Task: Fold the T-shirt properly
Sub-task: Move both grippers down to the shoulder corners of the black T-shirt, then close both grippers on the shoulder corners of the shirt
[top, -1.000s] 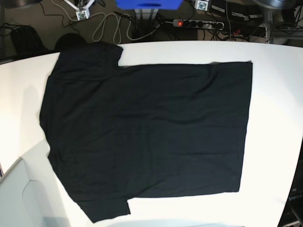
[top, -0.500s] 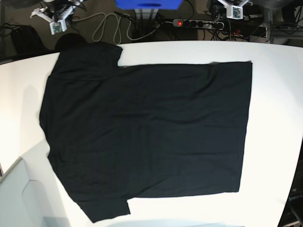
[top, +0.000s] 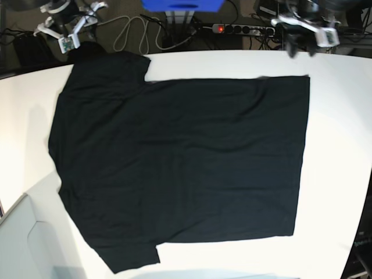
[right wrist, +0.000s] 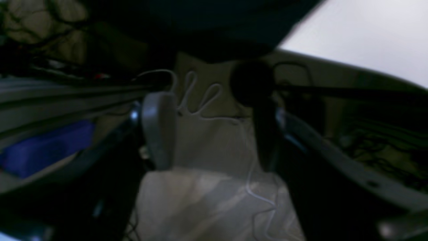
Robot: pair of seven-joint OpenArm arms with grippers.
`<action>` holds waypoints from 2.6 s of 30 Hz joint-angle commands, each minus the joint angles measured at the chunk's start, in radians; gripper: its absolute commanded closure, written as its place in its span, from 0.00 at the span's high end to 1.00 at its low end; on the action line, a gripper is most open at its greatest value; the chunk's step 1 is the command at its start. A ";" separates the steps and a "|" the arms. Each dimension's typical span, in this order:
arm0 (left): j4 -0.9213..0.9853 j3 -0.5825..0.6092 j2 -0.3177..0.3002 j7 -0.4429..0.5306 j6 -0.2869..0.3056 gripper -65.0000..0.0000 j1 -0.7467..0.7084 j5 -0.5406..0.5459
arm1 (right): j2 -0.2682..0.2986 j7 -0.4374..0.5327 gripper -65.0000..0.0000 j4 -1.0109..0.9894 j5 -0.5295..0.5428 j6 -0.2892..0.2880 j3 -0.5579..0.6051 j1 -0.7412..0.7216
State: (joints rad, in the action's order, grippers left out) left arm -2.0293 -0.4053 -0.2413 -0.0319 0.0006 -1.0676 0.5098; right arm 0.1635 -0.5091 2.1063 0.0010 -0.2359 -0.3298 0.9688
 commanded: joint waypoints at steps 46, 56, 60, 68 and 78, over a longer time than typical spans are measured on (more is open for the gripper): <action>0.448 -0.202 0.059 -0.471 0.206 0.00 0.576 0.039 | -0.022 -0.067 0.57 0.012 0.004 -0.056 -0.078 -0.150; 0.445 -0.202 0.059 -0.469 0.206 0.00 0.557 0.039 | -0.041 -0.184 0.61 -0.037 0.004 -0.059 -0.133 -0.344; 0.447 -0.203 0.059 -0.468 0.206 0.00 0.554 0.039 | -0.043 -0.280 0.61 -0.053 0.004 -0.059 -0.131 -0.409; 0.447 -0.205 0.076 -0.466 0.206 0.00 0.554 0.039 | -0.045 -0.306 0.61 -0.188 0.004 -0.110 -0.117 -0.459; 0.445 -0.203 0.081 -0.466 0.206 0.00 0.554 0.039 | -0.045 -0.305 0.60 -0.315 0.004 -0.113 -0.114 -0.483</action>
State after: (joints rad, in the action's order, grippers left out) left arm -1.5753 -0.6052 -0.1543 -0.4786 0.2070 -0.5018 0.5552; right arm 0.1135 -0.7929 1.7908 0.0166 -0.3294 -0.4438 0.4801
